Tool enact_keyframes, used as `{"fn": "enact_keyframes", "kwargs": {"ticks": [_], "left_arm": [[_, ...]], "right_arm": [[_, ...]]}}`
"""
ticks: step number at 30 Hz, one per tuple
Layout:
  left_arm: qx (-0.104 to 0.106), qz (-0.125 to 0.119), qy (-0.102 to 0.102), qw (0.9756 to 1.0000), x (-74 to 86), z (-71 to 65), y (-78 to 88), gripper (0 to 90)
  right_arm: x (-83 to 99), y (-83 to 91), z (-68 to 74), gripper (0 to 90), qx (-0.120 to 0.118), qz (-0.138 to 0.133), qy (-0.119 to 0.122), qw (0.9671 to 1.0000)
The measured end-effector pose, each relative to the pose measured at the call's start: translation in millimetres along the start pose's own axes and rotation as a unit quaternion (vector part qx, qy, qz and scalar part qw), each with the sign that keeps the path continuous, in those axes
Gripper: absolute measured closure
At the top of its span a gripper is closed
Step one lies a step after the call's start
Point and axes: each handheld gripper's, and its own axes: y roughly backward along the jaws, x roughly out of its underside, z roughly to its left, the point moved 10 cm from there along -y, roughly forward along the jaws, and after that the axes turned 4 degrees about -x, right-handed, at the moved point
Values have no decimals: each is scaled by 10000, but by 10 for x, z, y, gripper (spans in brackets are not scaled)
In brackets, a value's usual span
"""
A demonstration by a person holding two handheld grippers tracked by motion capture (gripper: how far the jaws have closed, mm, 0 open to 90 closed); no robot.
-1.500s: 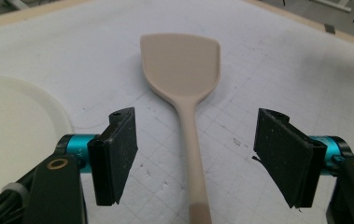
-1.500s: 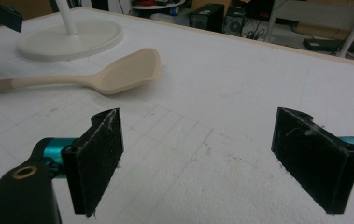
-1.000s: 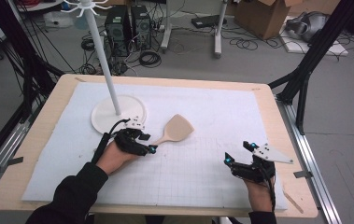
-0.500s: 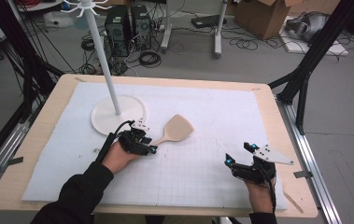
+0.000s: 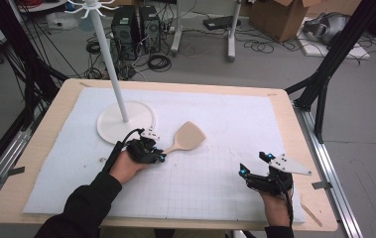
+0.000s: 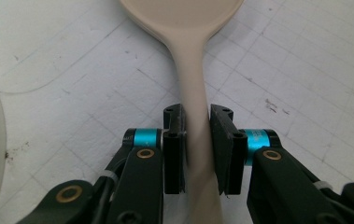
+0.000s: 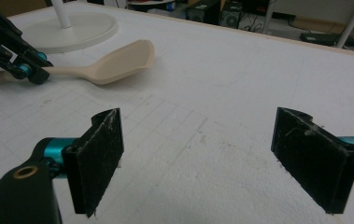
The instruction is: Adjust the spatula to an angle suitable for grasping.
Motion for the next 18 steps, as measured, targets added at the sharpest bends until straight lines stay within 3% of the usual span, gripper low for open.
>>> {"fn": "enact_keyframes", "kwargs": {"ticks": [4,9,18], "left_arm": [[-2,-3,117,9999,-3,14,2,768],[-24,23,-42,10000,5,15,12,780],[54,65,-150,9999,21,-11,35,782]], "right_arm": [[5,6,-1,157,7,7,-3,10000],[16,17,-16,157,23,-1,-19,10000],[26,21,-10,158,30,30,-50,10000]]}}
